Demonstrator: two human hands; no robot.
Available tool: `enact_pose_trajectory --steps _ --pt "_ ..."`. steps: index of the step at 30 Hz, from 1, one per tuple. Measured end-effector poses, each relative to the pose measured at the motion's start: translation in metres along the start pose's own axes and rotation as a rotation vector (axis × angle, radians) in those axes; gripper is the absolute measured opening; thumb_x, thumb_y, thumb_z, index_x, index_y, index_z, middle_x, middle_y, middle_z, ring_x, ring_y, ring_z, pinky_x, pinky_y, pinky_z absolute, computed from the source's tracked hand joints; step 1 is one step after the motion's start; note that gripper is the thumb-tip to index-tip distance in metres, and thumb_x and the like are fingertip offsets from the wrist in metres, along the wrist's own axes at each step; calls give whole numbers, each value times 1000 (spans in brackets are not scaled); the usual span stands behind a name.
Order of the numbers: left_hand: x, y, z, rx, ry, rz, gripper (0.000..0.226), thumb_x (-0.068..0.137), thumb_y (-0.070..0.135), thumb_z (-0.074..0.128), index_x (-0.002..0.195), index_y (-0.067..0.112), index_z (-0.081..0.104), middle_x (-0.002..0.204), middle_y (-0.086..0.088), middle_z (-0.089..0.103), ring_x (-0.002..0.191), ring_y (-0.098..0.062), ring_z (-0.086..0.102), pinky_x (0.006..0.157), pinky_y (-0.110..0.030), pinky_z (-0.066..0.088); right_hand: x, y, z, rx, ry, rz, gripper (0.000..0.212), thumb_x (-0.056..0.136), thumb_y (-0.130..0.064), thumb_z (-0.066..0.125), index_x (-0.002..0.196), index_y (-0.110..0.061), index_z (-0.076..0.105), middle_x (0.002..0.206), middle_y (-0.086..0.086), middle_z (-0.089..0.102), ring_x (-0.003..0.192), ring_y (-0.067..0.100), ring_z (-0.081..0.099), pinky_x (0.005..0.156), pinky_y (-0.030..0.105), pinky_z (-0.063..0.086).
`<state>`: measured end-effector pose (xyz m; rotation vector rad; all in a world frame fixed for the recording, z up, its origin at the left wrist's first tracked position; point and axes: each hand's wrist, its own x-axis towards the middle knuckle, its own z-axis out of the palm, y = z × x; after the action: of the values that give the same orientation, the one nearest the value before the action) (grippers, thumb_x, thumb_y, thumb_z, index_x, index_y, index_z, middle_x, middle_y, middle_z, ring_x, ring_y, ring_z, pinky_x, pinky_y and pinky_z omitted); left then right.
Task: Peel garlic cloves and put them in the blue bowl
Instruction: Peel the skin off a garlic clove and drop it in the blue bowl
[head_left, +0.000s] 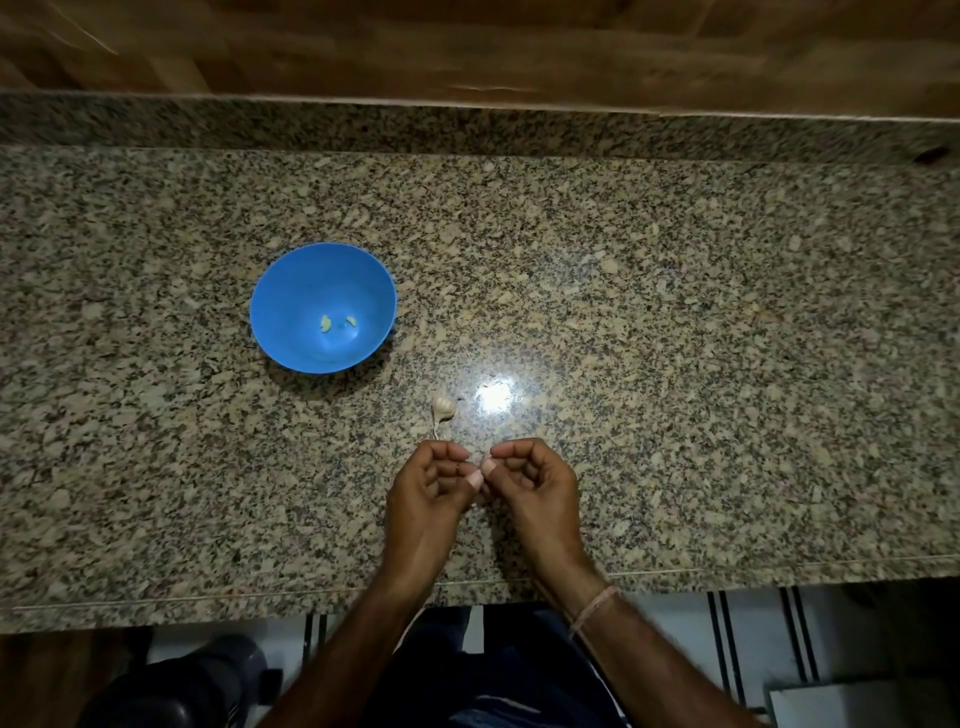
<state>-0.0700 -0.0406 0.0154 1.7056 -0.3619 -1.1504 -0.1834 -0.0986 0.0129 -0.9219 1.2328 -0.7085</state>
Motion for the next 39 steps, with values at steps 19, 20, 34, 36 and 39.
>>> enact_pose_trajectory --steps 19,20,34,36,39 --pt "3 -1 -1 159 104 25 34 87 10 78 99 31 54 79 -3 74 76 -20 74 77 -51 62 4 3 -4 -10 -65 15 18 92 3 71 107 -7 70 99 14 77 100 29 75 91 44 62" --pt "3 -2 0 188 124 42 34 88 10 77 99 31 52 79 -2 73 76 -19 73 74 -47 62 3 3 -3 31 -58 48 18 92 4 71 108 -5 69 100 15 78 101 30 75 90 42 62" --pt "6 -6 4 297 179 120 10 97 15 67 98 25 69 84 7 72 76 -5 68 63 -16 52 6 12 -1 318 -28 277 26 90 14 66 113 2 68 109 22 74 101 30 70 91 41 58" --pt "6 -4 2 339 169 136 14 99 15 64 99 25 74 89 10 73 80 -1 68 66 -14 53 6 12 -2 327 -27 267 24 90 14 66 111 2 68 106 21 74 98 29 70 87 37 61" --pt "6 -5 0 336 84 124 10 96 22 70 97 30 75 92 14 75 85 1 69 73 -22 57 6 8 -4 325 -29 231 24 89 14 67 111 5 67 105 24 73 96 30 72 84 36 62"
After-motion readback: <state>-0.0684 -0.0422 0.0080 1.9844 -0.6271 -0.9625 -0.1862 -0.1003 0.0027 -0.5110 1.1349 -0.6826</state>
